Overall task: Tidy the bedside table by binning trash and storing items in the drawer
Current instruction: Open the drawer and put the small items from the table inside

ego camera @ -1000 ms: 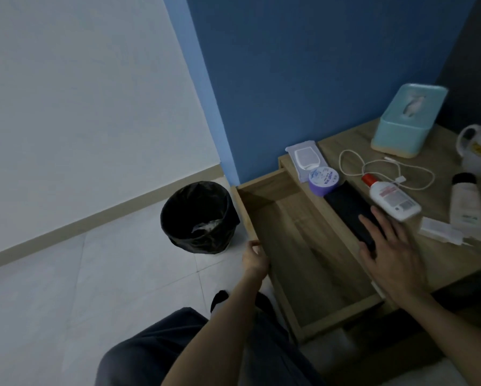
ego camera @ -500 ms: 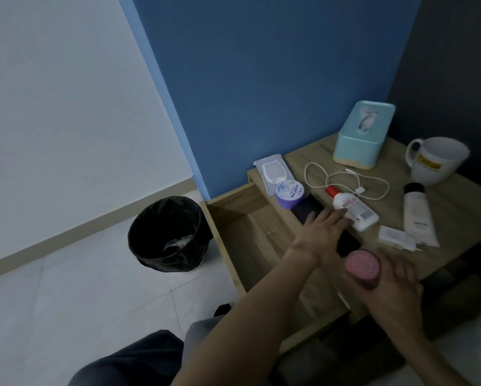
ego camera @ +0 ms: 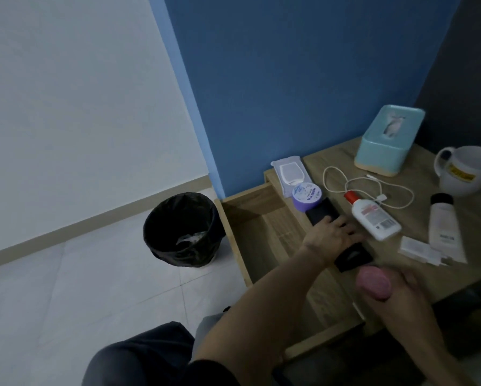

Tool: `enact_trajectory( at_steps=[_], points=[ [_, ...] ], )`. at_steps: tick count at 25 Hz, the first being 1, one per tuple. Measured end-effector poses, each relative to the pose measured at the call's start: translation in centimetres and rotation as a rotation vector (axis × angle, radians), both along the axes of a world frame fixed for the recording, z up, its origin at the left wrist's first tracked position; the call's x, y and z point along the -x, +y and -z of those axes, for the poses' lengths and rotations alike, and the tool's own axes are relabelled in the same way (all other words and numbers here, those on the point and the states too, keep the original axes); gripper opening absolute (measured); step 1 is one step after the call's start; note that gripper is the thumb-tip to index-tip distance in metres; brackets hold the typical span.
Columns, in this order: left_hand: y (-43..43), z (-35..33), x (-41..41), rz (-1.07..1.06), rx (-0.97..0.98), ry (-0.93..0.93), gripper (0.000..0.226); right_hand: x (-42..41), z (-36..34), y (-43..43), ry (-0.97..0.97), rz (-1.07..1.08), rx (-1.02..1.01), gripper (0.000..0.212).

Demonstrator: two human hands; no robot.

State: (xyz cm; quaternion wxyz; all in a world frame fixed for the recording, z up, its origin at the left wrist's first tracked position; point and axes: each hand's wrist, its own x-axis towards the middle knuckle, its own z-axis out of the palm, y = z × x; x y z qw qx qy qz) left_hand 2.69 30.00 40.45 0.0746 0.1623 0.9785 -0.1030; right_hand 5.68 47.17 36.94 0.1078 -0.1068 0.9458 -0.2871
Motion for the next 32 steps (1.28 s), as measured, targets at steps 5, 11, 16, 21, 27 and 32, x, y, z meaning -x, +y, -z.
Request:
enact_trajectory(
  at_steps=[5, 11, 16, 21, 27, 32],
  points=[
    [-2.2, -0.2, -0.8, 0.151, 0.118, -0.01, 0.059, -1.9, -0.6, -1.8, 0.044, -0.064, 0.029, 0.057],
    [-4.8, 0.7, -4.0, 0.157, 0.123, 0.0, 0.055, -4.0, 1.9, -5.5, 0.012, -0.299, 0.003, 0.072],
    [-6.2, 1.3, -5.2, 0.188, 0.115, 0.002, 0.06, -4.6, 2.7, -7.6, -0.106, -0.453, -0.209, 0.067],
    [-8.0, 3.7, -5.8, 0.137, 0.235, -0.08, 0.065, -3.8, 4.4, -10.0, -0.329, -0.424, -0.4, 0.079],
    [-8.9, 7.9, -7.0, 0.067, 0.349, -0.256, 0.079, -4.0, 8.7, -12.6, -0.573, -0.271, -0.367, 0.052],
    [-8.5, 10.8, -6.8, 0.039, 0.387, -0.439, 0.085, -4.4, 12.1, -13.5, -0.581, -0.337, -0.585, 0.042]
  ],
)
